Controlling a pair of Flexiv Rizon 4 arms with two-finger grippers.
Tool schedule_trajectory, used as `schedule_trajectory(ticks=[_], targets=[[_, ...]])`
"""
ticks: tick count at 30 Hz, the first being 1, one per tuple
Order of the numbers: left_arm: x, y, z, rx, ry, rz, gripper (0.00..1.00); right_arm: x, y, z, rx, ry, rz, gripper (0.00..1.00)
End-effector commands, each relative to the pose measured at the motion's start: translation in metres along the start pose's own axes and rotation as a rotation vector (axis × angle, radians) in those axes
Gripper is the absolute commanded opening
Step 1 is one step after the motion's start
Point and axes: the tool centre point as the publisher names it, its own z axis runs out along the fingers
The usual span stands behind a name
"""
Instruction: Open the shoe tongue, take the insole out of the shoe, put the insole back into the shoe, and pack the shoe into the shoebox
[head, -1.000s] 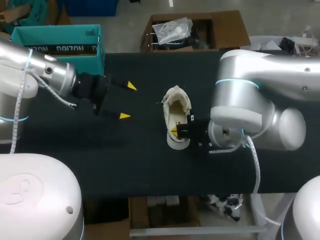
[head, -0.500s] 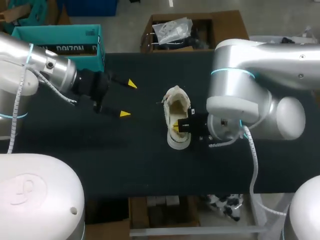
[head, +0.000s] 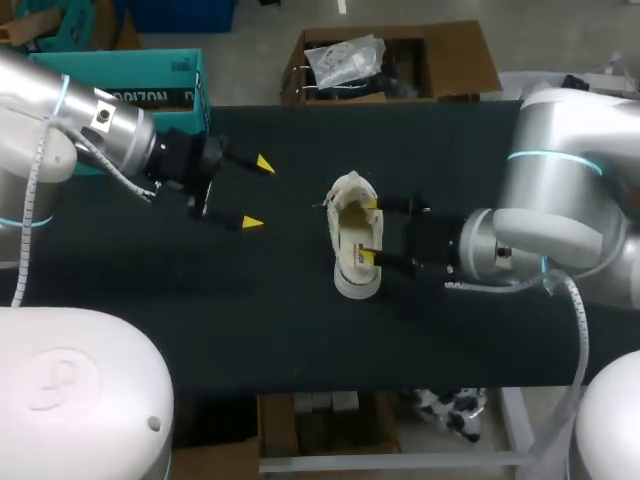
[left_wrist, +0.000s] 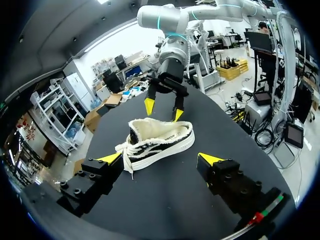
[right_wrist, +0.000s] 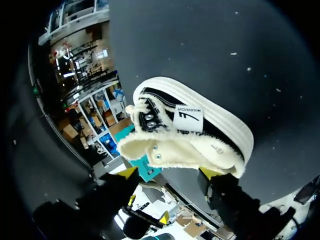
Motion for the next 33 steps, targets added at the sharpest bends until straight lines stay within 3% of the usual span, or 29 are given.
schedule_trajectory(ticks=[1,11,15,16,17,18,19,21,22,24,25,26,27,29,33], targets=[[-0.004,-0.008,-0.013,-0.277,0.134,0.114,1.0,0.019,0.006,-0.038,0.201,-0.132,0.043,1.0],[-0.005,-0.011,-0.012,-0.269,0.125,0.091,1.0,0.019,0.006,-0.038,0.201,-0.132,0.043,1.0],[-0.01,-0.019,0.0,-0.254,0.105,-0.143,1.0,0.018,0.02,-0.042,0.24,-0.181,0.029,1.0],[-0.009,-0.02,0.004,-0.244,0.113,-0.182,1.0,0.018,0.024,-0.045,0.302,-0.194,0.011,1.0],[-0.011,-0.019,0.007,-0.253,0.112,-0.292,1.0,0.019,0.03,-0.05,0.31,-0.196,0.009,1.0],[-0.014,-0.013,0.006,-0.277,0.093,-0.37,1.0,0.02,0.037,-0.057,0.292,-0.188,0.016,1.0],[-0.011,-0.012,0.01,-0.297,0.103,-0.398,1.0,0.021,0.041,-0.063,0.349,-0.192,-0.008,1.0],[-0.01,-0.007,0.015,-0.361,0.084,-0.552,1.0,0.026,0.05,-0.075,0.318,-0.209,-0.009,1.0],[-0.006,-0.01,0.019,-0.378,0.097,-0.585,1.0,0.029,0.053,-0.08,0.364,-0.225,-0.038,1.0],[-0.002,-0.01,0.022,-0.428,0.048,-0.7,1.0,0.035,0.058,-0.09,0.402,-0.246,-0.062,1.0],[0.0,-0.012,0.023,-0.423,0.041,-0.732,1.0,0.037,0.06,-0.094,0.447,-0.273,-0.096,1.0],[0.002,-0.013,0.024,-0.483,0.001,-0.758,1.0,0.038,0.061,-0.098,0.469,-0.29,-0.111,1.0],[0.004,-0.015,0.025,-0.614,-0.062,-0.756,1.0,0.04,0.065,-0.104,0.484,-0.305,-0.104,1.0],[0.004,-0.015,0.025,-0.614,-0.062,-0.756,1.0,0.043,0.07,-0.114,0.501,-0.415,-0.115,1.0],[0.004,-0.015,0.025,-0.614,-0.062,-0.756,1.0,0.043,0.07,-0.114,0.501,-0.415,-0.115,1.0]])
